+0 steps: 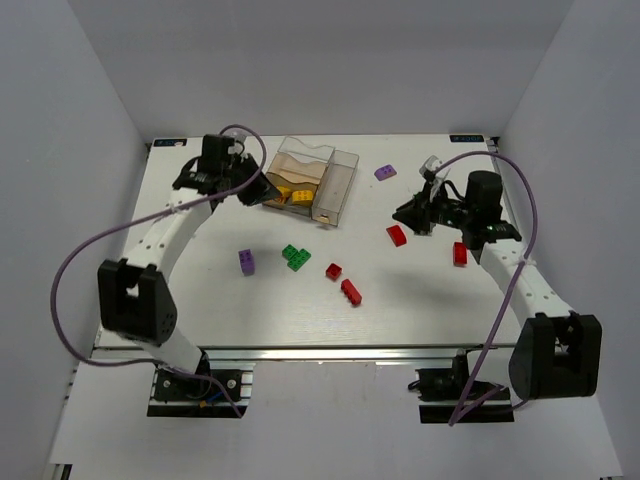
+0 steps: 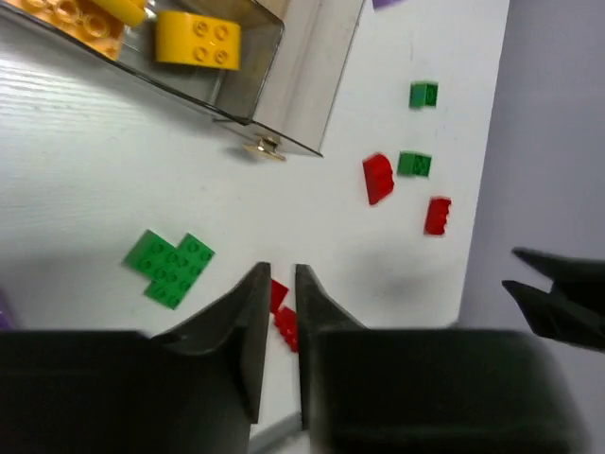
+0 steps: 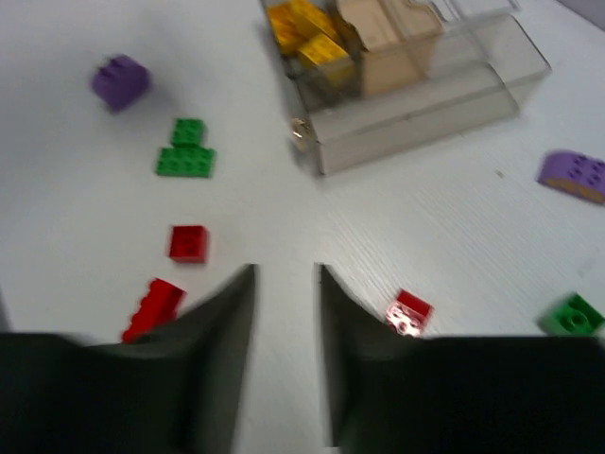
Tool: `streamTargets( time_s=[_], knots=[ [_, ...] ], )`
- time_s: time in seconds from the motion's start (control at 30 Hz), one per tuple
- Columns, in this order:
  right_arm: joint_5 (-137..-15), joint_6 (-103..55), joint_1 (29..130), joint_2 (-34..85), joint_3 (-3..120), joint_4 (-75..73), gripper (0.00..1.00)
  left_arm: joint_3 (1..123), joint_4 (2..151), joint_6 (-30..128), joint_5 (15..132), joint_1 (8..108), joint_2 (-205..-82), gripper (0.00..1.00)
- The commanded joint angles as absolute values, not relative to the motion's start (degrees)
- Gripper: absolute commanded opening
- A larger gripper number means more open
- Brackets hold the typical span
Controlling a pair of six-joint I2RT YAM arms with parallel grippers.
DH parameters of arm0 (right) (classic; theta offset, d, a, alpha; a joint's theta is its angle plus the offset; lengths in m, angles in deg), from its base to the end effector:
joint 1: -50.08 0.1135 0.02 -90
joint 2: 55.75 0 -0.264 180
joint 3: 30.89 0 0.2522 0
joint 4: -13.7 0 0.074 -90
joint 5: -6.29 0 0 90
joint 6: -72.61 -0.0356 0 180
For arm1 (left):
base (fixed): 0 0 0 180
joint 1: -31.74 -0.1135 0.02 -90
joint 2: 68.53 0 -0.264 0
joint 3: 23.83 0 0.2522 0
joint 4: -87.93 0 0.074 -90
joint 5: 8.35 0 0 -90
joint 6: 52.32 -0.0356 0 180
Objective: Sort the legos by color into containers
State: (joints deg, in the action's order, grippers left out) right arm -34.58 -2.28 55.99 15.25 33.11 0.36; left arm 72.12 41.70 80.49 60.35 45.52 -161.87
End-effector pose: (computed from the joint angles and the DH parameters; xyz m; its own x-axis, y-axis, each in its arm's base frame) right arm 0.2714 0.0552 0.2986 -0.1324 -0.1852 -0.9737 -0.8361 0.5486 0.0093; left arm 0.3513 -0.0995 0.3146 -0.8159 -0.4518 -0.3608 -0.1052 0.7295 -0.6758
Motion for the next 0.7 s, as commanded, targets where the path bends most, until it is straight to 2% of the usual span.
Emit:
streamTargets(
  time_s=[0.0,0.03,0.07,0.1,0.13,0.17,0.23,0.3,0.33,0.47,0.57,0.67],
  knots=[
    [-50.4,1.8,56.5,20.0,39.5,-5.0,0.47,60.4,48.1,62.1,65.8,45.1,-153.4,0.32],
    [-57.8,3.2,56.8,21.8,42.7,-7.0,0.54,57.9,48.9,61.1,67.2,45.1,-151.6,0.4],
    [-61.3,3.9,57.3,23.5,44.6,-11.0,0.71,55.8,49.1,60.0,69.2,45.1,-150.1,0.49],
    [-63.8,4.6,57.5,27.2,46.1,-12.9,0.77,54.0,49.1,58.4,70.4,45.1,-147.4,0.61],
    [-68.6,6.7,57.8,29.2,49.5,-14.8,0.84,51.5,48.9,57.8,71.5,45.1,-146.2,0.81],
    [-70.9,7.6,58.2,32.7,50.9,-18.1,0.89,50.4,49.0,56.7,72.8,45.1,-145.1,0.86],
    [-74.5,14.2,58.2,35.6,53.8,-20.4,0.89,48.3,49.2,55.2,73.8,45.1,-141.7,0.94],
    [-74.0,20.8,57.9,38.3,55.1,-23.8,0.89,46.8,50.0,52.6,75.2,45.1,-137.8,0.94],
    [-71.3,29.2,57.8,39.2,56.9,-26.1,0.89,44.7,51.4,51.7,75.8,45.1,-136.5,0.94],
    [-59.4,52.6,56.1,43.2,61.6,-39.8,0.78,41.1,53.2,49.3,78.8,45.1,-130.6,0.95],
    [-53.7,63.0,54.7,49.7,71.1,-51.6,0.72,39.8,53.5,48.8,80.7,45.1,-127.5,0.95],
    [-54.4,67.8,53.7,55.5,77.7,-57.6,0.7,39.5,53.1,48.6,83.6,45.1,-126.7,0.95]
  ],
)
